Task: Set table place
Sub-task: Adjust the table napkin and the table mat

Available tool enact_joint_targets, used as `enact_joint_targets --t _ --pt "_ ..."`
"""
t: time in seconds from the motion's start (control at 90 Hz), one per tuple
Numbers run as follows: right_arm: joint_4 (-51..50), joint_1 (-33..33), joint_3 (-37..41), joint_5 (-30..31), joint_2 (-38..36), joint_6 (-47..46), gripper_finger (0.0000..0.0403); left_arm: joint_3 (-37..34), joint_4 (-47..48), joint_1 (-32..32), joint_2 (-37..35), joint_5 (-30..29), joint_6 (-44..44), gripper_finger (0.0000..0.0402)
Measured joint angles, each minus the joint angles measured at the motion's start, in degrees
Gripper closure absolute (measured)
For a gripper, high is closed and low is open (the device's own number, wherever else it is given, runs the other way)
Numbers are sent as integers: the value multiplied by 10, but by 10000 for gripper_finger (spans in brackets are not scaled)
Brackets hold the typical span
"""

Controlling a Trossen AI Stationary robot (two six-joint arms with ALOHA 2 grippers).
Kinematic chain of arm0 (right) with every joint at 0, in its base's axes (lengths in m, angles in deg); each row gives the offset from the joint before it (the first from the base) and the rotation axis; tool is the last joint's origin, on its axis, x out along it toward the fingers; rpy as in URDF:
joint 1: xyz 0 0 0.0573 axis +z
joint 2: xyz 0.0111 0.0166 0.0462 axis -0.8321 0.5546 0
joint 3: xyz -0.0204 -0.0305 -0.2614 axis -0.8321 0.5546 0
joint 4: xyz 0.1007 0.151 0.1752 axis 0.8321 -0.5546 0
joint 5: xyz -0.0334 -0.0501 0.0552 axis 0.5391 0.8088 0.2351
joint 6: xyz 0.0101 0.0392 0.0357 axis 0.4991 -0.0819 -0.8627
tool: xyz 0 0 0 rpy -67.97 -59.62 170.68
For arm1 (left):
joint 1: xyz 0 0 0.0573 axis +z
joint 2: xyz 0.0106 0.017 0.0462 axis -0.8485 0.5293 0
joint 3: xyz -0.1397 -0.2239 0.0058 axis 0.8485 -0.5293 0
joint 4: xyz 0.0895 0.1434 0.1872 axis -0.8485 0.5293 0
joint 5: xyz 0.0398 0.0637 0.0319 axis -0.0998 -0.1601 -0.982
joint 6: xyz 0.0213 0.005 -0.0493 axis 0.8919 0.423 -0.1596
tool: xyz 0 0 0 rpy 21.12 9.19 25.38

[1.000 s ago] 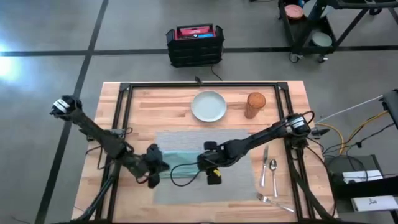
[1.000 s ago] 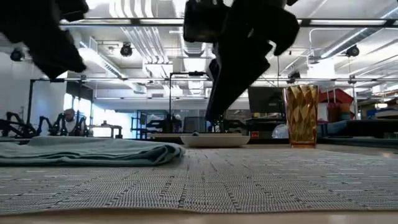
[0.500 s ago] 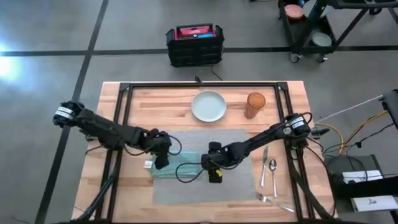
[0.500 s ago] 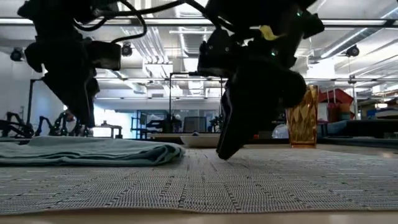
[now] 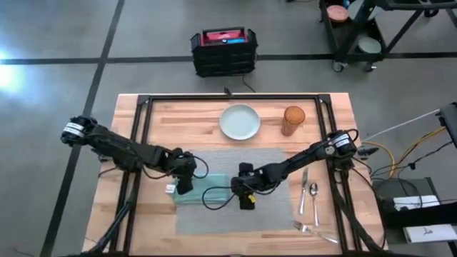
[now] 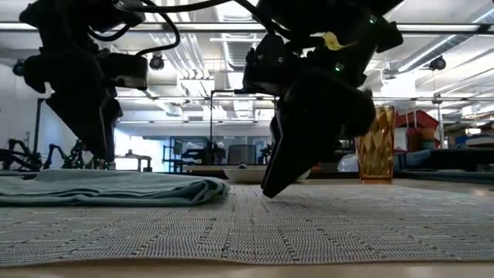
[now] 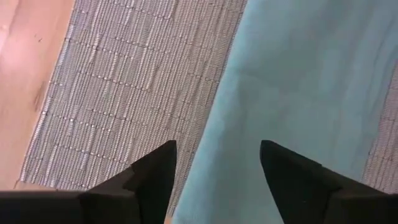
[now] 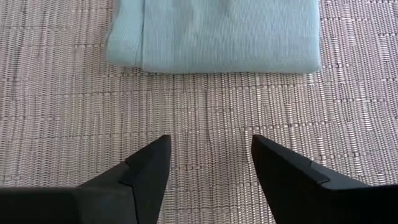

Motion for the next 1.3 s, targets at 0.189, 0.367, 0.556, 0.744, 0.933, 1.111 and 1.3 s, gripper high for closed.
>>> enact_joint_targets --t 0.189,0.367,0.556,0.744,0.933,1.111,1.3 --pt "0 0 0 0 0 -1 182 0 -1 0 0 0 0 173" --pt "0 0 1 0 0 -1 178 0 -4 0 0 -1 0 181" --pt "0 0 1 0 0 -1 188 0 -5 0 0 -1 0 183" --pt "0 0 1 0 0 0 194 0 -7 0 0 -1 0 181" --pt "0 0 1 0 0 -1 190 0 -7 0 0 -1 0 189" --pt "0 0 1 0 0 -1 183 0 -9 0 0 -1 0 199" --pt "0 0 1 0 0 0 187 15 -9 0 0 -1 15 212"
